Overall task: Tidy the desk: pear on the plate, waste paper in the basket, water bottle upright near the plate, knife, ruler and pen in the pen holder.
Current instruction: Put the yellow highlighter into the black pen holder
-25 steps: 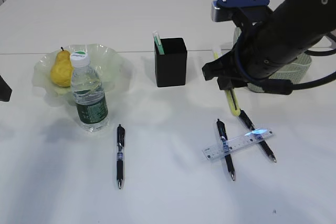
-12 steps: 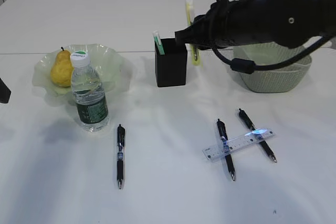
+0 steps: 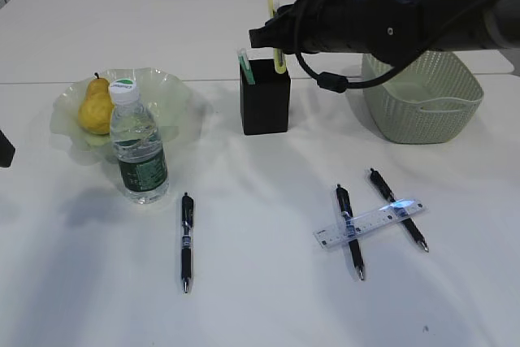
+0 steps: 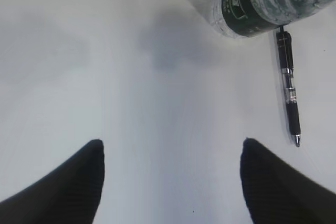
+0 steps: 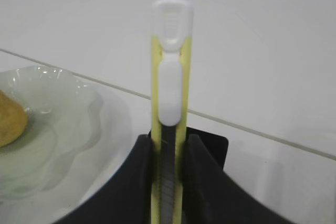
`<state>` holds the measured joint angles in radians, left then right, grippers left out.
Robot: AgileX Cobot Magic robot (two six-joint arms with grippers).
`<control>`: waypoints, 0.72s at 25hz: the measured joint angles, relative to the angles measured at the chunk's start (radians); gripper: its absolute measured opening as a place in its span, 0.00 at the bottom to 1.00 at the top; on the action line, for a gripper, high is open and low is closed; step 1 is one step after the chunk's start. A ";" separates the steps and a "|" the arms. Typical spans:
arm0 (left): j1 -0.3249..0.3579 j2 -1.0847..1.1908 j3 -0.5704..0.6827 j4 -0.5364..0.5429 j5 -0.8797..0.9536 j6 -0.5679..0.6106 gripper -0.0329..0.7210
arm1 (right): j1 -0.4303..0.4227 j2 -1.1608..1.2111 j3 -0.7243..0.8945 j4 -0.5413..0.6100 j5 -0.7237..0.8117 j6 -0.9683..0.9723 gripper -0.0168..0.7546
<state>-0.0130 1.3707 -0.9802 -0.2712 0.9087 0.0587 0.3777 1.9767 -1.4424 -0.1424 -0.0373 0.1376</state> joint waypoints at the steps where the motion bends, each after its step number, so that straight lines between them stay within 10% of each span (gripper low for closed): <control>1: 0.000 0.000 0.000 0.000 0.000 0.000 0.80 | -0.010 0.013 -0.015 0.000 -0.004 0.000 0.15; 18: 0.000 0.000 0.000 0.000 0.000 0.000 0.80 | -0.031 0.195 -0.136 0.000 -0.166 0.000 0.15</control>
<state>-0.0130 1.3707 -0.9802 -0.2712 0.9087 0.0587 0.3472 2.1716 -1.5779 -0.1424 -0.2029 0.1376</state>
